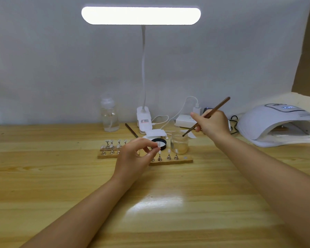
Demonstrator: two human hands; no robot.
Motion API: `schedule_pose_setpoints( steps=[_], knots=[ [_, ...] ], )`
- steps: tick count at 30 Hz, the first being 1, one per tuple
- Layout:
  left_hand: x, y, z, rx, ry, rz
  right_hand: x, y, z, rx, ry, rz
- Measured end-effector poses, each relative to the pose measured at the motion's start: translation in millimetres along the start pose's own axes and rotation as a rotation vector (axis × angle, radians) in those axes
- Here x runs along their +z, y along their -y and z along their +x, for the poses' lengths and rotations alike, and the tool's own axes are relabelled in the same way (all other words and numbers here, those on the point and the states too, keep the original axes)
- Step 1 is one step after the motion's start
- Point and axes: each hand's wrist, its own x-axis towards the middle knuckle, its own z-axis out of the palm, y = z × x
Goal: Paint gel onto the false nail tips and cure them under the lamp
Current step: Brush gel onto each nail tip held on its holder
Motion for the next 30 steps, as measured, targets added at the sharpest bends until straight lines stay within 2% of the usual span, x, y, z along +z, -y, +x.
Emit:
schedule_pose_setpoints(
  steps=[4,9,12,16,20,25,30],
  knots=[
    [0.0,-0.5,0.2,0.009,0.001,0.003,-5.5,-6.3,0.2,-0.037,-0.016,0.026],
    [-0.2,-0.5,0.0,0.007,0.003,-0.004,-14.8,-9.2,2.3,-0.093,-0.115,-0.006],
    [-0.2,-0.6,0.2,0.007,0.010,-0.005,-14.1,-5.3,-8.5,-0.187,-0.144,0.085],
    [-0.7,-0.1,0.1,-0.013,0.022,-0.014,1.2,-0.1,-41.8,-0.371,-0.036,0.240],
    [-0.5,-1.2,-1.0,-0.027,0.012,-0.036,16.6,0.3,-74.6,-0.546,0.061,0.248],
    [0.2,-0.4,-0.7,-0.038,0.004,-0.031,22.7,5.5,-84.8,-0.382,0.108,0.474],
    [-0.2,-0.5,-0.9,-0.043,0.018,-0.032,26.0,2.1,-84.7,-0.464,0.134,0.361]
  ],
)
